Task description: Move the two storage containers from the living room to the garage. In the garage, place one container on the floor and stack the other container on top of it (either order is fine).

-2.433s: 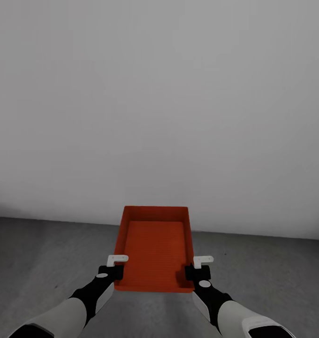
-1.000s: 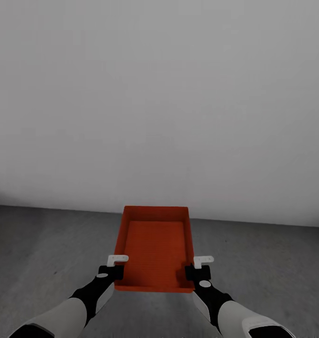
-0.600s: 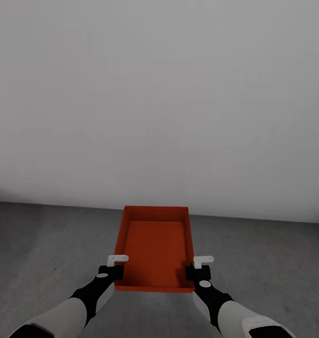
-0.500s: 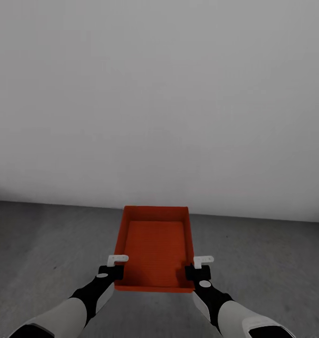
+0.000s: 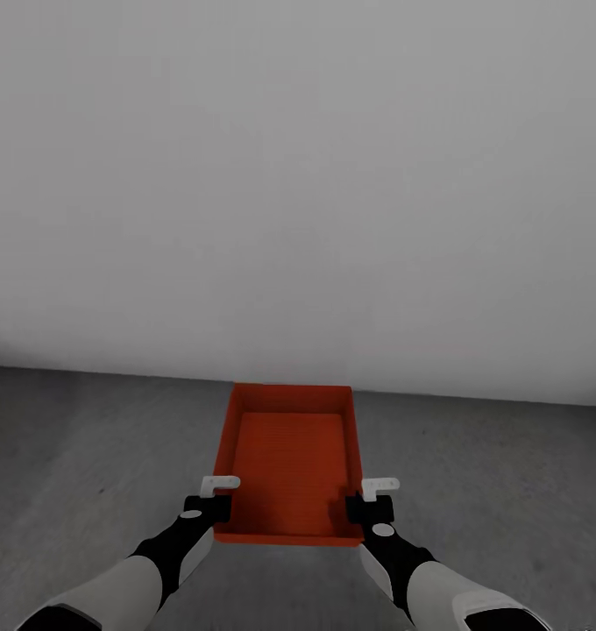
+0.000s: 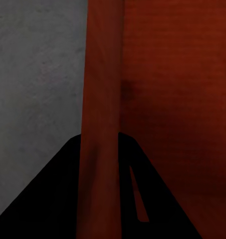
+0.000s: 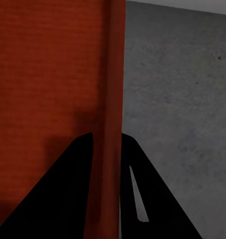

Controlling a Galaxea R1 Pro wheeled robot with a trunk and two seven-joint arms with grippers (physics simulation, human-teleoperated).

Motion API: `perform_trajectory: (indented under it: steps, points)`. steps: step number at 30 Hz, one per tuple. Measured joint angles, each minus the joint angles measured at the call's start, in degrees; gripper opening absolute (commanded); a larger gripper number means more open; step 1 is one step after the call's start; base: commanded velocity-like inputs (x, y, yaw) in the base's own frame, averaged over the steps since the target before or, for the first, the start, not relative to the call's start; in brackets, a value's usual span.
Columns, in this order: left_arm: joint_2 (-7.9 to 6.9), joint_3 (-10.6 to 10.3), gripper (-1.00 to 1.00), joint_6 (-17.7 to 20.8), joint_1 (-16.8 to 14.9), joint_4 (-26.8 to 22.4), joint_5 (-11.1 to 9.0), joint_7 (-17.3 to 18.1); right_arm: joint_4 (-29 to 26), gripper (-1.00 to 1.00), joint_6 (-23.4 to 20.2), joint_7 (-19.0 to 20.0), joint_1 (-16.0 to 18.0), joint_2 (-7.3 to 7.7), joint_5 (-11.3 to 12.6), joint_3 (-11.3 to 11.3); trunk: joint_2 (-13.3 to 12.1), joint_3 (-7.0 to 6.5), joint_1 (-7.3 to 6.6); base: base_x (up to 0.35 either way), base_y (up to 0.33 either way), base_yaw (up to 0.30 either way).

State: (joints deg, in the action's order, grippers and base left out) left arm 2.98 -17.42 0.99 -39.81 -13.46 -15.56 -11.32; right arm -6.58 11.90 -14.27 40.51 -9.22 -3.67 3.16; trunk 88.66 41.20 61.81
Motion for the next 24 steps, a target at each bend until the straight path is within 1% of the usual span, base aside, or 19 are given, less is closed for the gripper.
perform_trajectory:
  steps: [24]
  points:
    - [0.0, 0.0, -1.0, 0.0, 0.0, 0.0, 0.0, 0.0, 0.0, -1.0, 0.0, 0.0, 0.0, 0.0, 0.0, 0.0, 9.6, 6.48, 5.27, 0.0, 0.0, 0.0]
